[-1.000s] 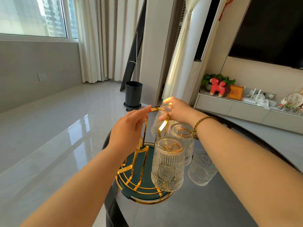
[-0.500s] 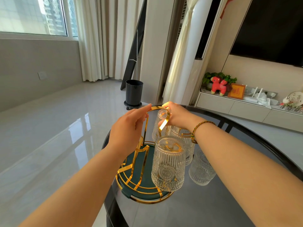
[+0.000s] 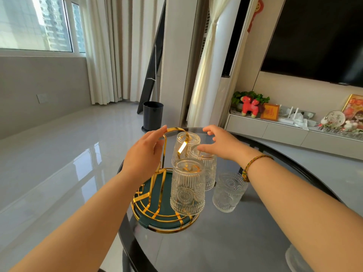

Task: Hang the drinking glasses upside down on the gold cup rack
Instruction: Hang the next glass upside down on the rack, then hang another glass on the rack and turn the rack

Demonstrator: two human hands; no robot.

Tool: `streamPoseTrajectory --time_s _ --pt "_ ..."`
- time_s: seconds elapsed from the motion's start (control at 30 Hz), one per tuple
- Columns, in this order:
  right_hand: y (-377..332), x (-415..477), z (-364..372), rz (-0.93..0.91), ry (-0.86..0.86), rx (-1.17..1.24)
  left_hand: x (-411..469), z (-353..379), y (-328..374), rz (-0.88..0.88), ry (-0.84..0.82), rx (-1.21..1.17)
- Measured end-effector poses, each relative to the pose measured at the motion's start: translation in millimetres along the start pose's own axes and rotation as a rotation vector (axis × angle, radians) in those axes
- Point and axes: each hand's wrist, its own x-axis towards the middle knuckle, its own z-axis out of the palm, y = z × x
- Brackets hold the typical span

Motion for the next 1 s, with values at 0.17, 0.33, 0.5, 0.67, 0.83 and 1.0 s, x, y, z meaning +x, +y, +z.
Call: streamPoseTrajectory --time_s 0.17,0.33,0.5,0.67,0.83,1.0 --pt "24 -45 -1 0.019 0.108 0.087 -37 3 13 -0.025 0.069 0.066" --pt "61 -87 23 0.102 0.317 0.266 -89 21 34 0.153 0.154 0.040" --pt "98 -119 66 0.312 0.441 0.341 -140 51 44 0.338 -0.077 -0.008" --pt "128 -142 105 0.456 0.307 0.277 -167 92 22 0.106 -0.395 0.093" --pt "136 -129 115 0.446 0.220 0.106 -165 110 9 0.090 -0.528 0.236" --pt "134 -103 119 0.440 0.261 0.144 -165 114 5 0.103 -0.542 0.265"
